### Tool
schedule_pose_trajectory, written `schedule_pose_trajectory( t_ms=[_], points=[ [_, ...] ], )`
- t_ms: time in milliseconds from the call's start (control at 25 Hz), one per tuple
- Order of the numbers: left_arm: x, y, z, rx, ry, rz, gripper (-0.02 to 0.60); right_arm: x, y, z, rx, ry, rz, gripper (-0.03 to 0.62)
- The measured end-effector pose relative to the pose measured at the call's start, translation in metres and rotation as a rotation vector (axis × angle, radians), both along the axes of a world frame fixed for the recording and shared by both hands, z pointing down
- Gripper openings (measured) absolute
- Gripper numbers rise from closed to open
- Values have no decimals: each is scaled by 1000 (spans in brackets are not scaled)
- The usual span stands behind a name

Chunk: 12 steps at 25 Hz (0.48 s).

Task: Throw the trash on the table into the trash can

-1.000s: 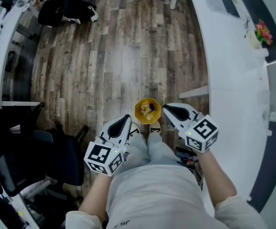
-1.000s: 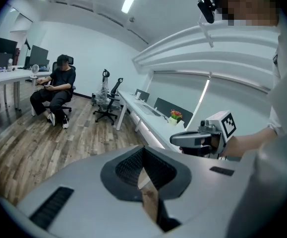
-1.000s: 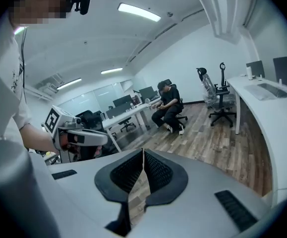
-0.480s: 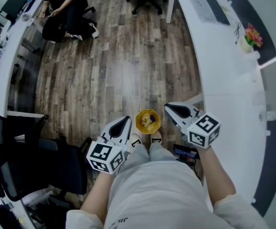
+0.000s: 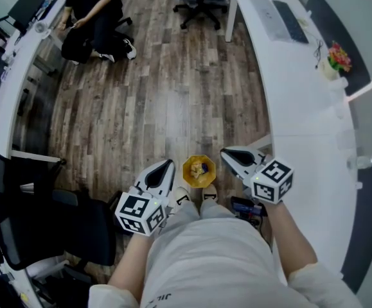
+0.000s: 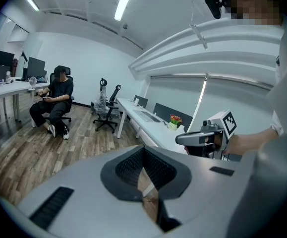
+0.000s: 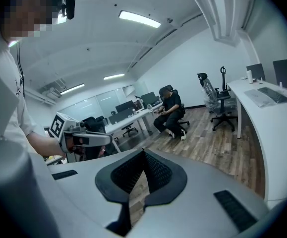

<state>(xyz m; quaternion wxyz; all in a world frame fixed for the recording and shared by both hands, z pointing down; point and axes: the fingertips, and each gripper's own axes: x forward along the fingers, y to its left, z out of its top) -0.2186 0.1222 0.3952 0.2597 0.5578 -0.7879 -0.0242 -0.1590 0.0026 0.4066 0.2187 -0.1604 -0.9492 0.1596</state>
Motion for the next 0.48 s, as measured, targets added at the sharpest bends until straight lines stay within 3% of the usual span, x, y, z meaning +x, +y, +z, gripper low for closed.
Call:
schedule_pose_trajectory(
  t_ms=[480],
  points=[
    [-1, -5, -8, 6, -15, 3, 0, -5, -7, -6, 6, -25, 3, 31]
  ],
)
